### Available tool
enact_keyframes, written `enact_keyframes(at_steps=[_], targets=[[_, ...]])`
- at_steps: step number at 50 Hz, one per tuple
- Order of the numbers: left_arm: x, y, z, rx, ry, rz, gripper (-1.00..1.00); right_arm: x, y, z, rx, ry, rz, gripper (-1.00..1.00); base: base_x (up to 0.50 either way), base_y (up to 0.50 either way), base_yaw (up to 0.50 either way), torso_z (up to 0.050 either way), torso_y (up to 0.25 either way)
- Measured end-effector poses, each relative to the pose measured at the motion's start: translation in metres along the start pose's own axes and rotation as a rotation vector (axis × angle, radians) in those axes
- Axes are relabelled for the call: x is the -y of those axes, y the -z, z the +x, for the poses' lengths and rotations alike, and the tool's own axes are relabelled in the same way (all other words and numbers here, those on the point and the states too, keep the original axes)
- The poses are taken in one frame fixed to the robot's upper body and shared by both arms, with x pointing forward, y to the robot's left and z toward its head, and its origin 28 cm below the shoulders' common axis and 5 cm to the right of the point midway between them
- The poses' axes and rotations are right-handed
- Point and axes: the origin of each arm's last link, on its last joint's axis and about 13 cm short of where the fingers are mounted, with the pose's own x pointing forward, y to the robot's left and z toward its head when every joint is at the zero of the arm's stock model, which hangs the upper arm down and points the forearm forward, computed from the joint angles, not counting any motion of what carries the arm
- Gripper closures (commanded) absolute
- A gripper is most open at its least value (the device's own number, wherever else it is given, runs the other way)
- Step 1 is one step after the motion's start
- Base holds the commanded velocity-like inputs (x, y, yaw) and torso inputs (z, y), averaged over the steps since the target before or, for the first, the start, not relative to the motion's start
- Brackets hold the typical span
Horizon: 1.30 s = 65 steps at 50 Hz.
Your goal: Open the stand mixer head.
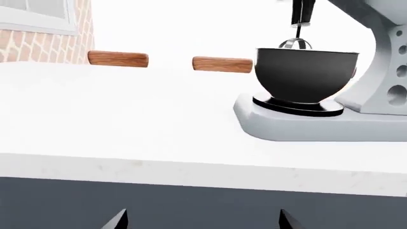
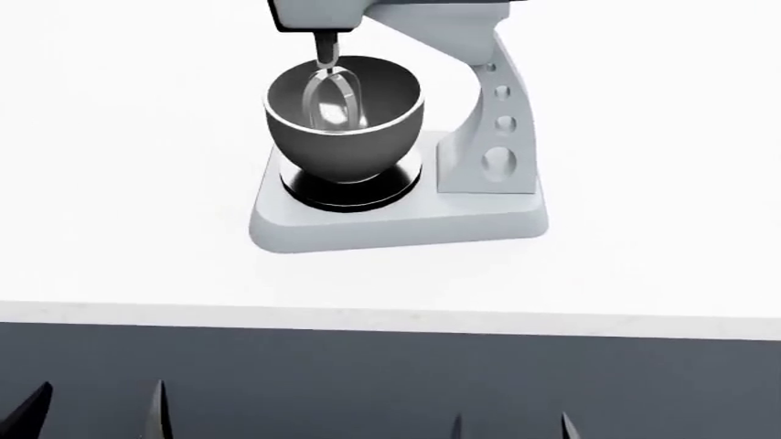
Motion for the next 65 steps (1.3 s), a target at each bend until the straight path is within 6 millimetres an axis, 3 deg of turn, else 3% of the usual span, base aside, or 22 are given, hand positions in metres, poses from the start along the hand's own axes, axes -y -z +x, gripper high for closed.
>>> enact_keyframes(at_steps=[10, 30, 46, 65], targets=[[-0.001, -0.021, 0.0, 0.061, -0.011, 0.002, -1.0, -0.01, -0.032, 0.004, 0.092, -0.001, 0.027, -1.0, 0.0, 0.0, 0.0, 0.0, 0.0], [-0.003, -0.013, 0.001, 0.149, -0.007, 0.071, -1.0, -0.011, -0.081, 0.002, 0.204, 0.004, 0.062, -1.0, 0.0, 0.0, 0.0, 0.0, 0.0], [-0.001, -0.018, 0.001, 0.262, 0.022, 0.119, -1.0, -0.009, -0.095, -0.002, 0.237, -0.001, 0.065, -1.0, 0.0, 0.0, 0.0, 0.0, 0.0], [0.0, -0.023, 0.0, 0.31, 0.034, 0.114, -1.0, -0.009, -0.095, -0.002, 0.246, -0.016, 0.064, -1.0, 0.12, 0.0, 0.0, 0.0, 0.0]])
